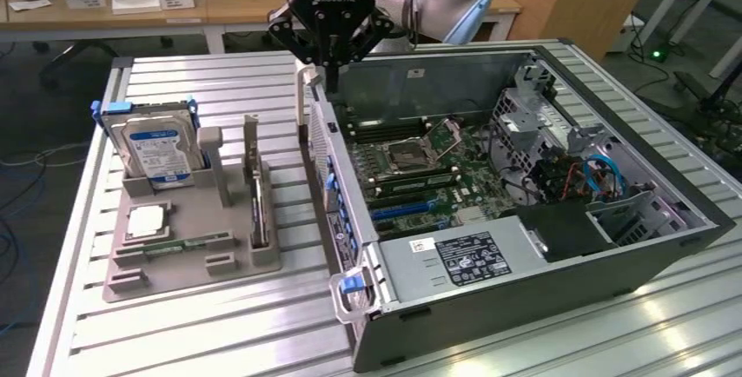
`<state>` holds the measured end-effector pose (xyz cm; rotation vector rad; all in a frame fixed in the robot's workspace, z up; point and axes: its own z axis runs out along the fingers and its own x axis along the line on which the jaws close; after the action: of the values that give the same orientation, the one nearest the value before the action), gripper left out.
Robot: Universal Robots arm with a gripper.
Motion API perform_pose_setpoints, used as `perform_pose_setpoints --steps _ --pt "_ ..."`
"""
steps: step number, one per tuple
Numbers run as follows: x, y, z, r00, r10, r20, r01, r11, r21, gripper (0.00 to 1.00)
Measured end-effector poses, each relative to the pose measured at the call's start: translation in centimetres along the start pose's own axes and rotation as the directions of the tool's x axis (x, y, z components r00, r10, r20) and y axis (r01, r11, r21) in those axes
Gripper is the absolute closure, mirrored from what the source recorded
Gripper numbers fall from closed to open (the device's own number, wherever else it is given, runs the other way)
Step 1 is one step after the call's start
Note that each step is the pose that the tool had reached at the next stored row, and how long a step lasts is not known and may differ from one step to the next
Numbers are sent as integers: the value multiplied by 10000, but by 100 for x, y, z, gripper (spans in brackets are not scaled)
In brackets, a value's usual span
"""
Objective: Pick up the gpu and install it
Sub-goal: 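Reach for the gpu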
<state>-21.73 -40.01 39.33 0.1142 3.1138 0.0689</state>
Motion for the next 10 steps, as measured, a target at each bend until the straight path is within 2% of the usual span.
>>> perform_pose_setpoints --steps 10 --pt "195 -17 -5 10000 0 0 0 10000 0 89"
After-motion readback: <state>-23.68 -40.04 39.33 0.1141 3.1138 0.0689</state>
